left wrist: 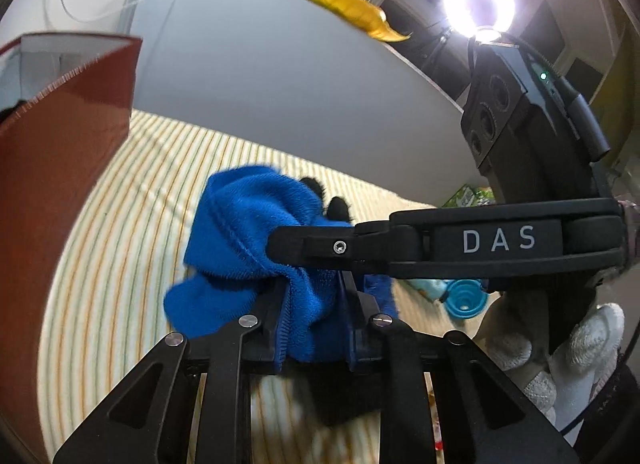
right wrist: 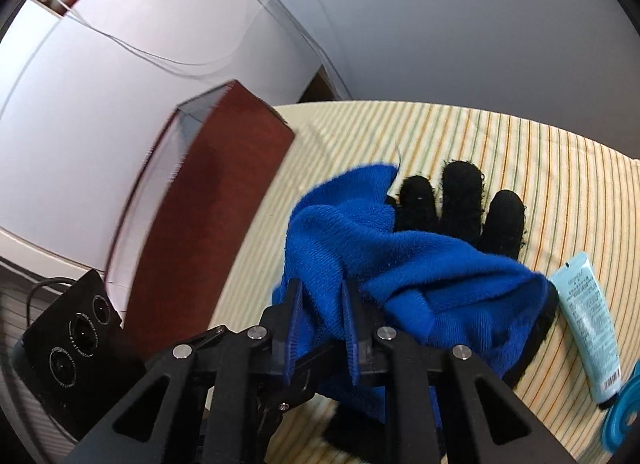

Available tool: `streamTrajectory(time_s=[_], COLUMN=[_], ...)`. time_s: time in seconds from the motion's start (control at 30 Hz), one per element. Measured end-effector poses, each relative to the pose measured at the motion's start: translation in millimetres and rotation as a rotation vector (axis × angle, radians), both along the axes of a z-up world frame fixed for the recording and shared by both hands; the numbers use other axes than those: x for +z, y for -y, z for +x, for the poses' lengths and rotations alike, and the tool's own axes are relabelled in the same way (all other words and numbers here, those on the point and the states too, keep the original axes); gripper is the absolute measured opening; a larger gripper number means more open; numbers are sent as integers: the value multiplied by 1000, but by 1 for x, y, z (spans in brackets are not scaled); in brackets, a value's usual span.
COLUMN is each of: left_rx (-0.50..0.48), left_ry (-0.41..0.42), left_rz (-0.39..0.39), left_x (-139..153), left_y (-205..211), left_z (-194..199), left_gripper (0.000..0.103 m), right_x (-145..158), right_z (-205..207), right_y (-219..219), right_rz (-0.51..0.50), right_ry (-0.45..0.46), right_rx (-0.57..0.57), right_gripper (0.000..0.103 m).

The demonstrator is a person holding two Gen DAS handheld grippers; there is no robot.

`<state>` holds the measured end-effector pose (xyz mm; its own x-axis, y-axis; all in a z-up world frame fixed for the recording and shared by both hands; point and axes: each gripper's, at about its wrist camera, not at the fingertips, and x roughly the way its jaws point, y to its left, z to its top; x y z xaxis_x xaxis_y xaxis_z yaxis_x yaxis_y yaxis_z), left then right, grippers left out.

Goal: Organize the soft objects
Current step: 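Lift the blue towel with both grippers and carry it over the red-brown box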

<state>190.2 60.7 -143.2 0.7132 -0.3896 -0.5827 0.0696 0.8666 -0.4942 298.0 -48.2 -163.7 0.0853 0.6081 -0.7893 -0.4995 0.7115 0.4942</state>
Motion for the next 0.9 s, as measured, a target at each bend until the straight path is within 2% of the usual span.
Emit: streamTrajectory(time_s=[0.53, 0.9], left_rx=[-17, -1], left_ry=[188, 286], left_rz=[14, 20], left_x=[83, 124], left_y=[-8, -23], left_z=[-70, -104], left_gripper=[20, 20], right_x=[99, 140], right_z=[-67, -93], right_y=[27, 2], right_rz=[111, 168], right_ry=[146, 220], right_rx=[53, 91], right_gripper=[18, 18])
